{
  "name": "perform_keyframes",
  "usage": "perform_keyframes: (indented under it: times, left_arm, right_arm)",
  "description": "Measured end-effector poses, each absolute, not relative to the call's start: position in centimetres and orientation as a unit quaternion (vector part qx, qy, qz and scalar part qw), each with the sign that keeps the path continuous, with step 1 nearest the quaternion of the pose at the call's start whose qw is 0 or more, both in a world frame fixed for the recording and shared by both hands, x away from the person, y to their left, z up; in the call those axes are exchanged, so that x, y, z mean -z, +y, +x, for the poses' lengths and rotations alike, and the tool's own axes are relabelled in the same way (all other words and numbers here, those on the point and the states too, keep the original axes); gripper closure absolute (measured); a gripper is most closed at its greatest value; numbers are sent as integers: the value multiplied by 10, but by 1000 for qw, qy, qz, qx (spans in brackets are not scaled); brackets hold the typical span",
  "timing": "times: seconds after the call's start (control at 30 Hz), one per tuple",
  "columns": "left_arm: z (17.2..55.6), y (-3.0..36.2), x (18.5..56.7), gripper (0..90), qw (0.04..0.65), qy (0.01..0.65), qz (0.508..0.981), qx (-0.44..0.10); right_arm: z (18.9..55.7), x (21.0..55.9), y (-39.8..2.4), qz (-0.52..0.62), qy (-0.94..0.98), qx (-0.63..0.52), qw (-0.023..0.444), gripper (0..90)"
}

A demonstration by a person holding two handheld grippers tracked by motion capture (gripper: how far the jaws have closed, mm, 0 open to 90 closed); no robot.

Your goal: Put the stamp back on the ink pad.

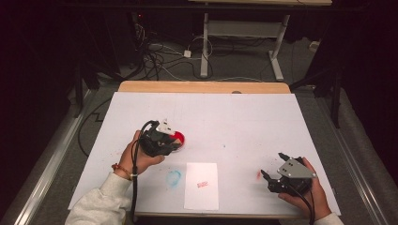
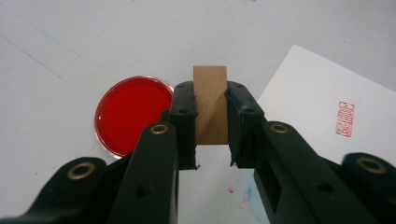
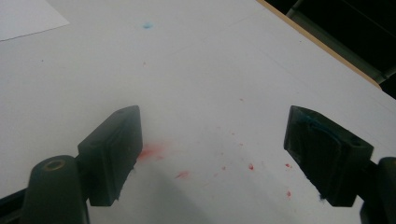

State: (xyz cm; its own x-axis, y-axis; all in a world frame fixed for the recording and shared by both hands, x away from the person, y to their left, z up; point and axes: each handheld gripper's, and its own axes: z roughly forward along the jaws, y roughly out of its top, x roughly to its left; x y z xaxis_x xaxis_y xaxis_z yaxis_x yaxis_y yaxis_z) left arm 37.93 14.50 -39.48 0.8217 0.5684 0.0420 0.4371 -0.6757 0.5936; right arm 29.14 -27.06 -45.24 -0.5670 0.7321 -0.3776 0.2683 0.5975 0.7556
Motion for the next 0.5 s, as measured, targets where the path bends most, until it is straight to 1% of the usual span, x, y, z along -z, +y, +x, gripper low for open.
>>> perform_keyframes:
  times: [0.5]
  left_arm:
    - [405,151,407,735,280,307,904,-97]
  right_arm:
    - [291,454,-270,303,824,-326,351,197]
